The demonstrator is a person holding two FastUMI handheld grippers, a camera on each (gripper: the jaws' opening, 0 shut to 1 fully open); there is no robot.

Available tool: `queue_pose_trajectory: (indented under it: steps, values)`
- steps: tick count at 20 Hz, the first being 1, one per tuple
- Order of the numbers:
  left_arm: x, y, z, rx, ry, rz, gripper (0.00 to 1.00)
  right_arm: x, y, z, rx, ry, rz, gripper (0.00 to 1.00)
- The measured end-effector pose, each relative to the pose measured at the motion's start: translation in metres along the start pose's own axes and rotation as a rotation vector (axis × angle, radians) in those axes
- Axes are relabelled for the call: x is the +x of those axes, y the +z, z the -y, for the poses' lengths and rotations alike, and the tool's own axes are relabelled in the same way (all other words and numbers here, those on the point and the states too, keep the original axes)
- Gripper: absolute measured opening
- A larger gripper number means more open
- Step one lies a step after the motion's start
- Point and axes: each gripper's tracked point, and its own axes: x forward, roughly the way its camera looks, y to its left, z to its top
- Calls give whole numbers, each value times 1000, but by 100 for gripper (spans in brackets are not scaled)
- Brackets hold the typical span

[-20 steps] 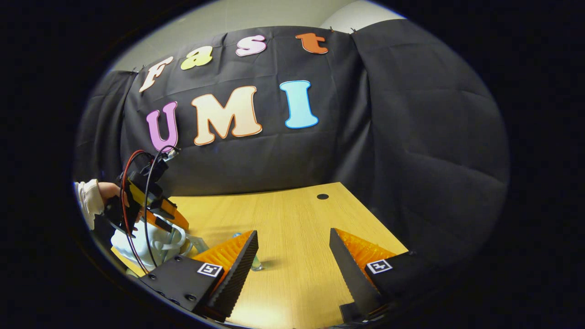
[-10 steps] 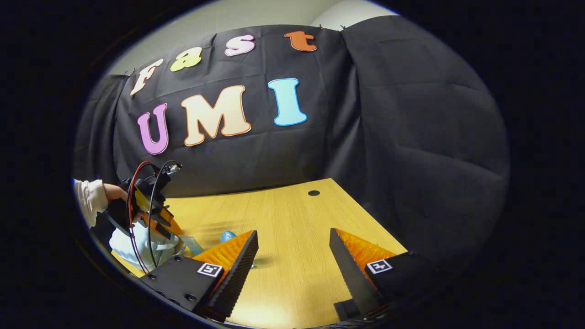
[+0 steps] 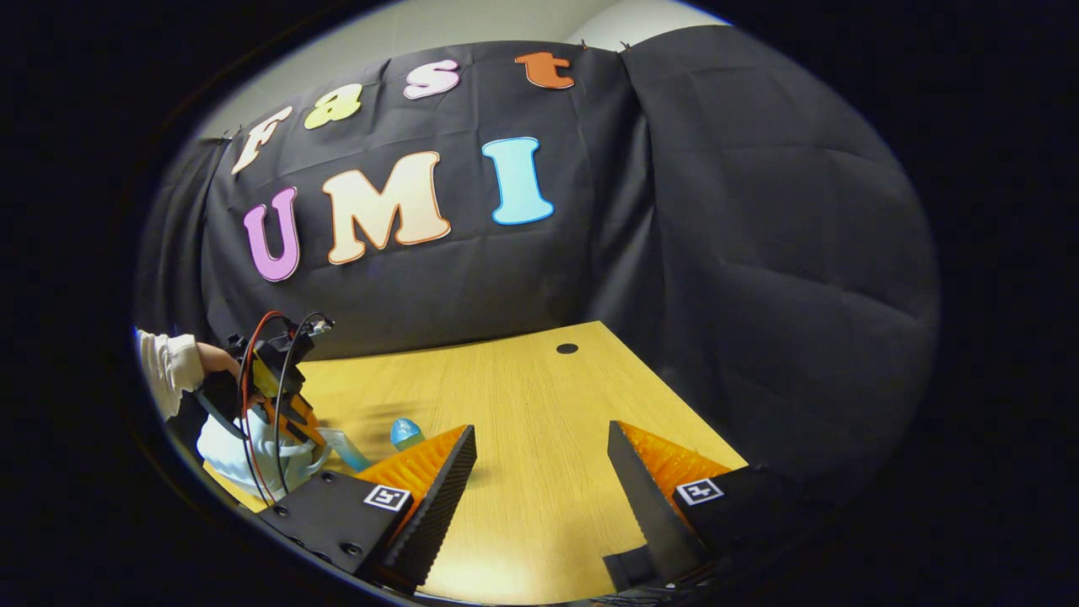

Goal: First open the suitcase, pack the skin care products into it, and then close the suitcase.

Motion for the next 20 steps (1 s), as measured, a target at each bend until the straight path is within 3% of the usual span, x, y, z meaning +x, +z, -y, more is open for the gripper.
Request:
queue_pose_trajectory:
  steps: [4, 7, 10, 13, 15, 20]
  values:
    - [9, -4, 7, -26, -27, -36, 16, 1, -2, 5, -3, -6, -10, 98]
    - [8, -4, 7, 5, -42, -34, 10, 1, -3, 7, -6, -5, -16, 95]
    - [6, -2, 10, 1, -59, -16, 6, 3, -6, 4, -11, 7, -26, 98]
    - [-4, 2, 11, -2, -66, 18, 5, 4, -6, -1, -26, 30, -34, 95]
    - [-13, 5, 11, -6, -64, 49, 5, 5, -7, -7, -37, 57, -42, 98]
    - [-52, 18, 10, -86, -130, 127, 5, 14, -7, -29, -73, 153, -59, 98]
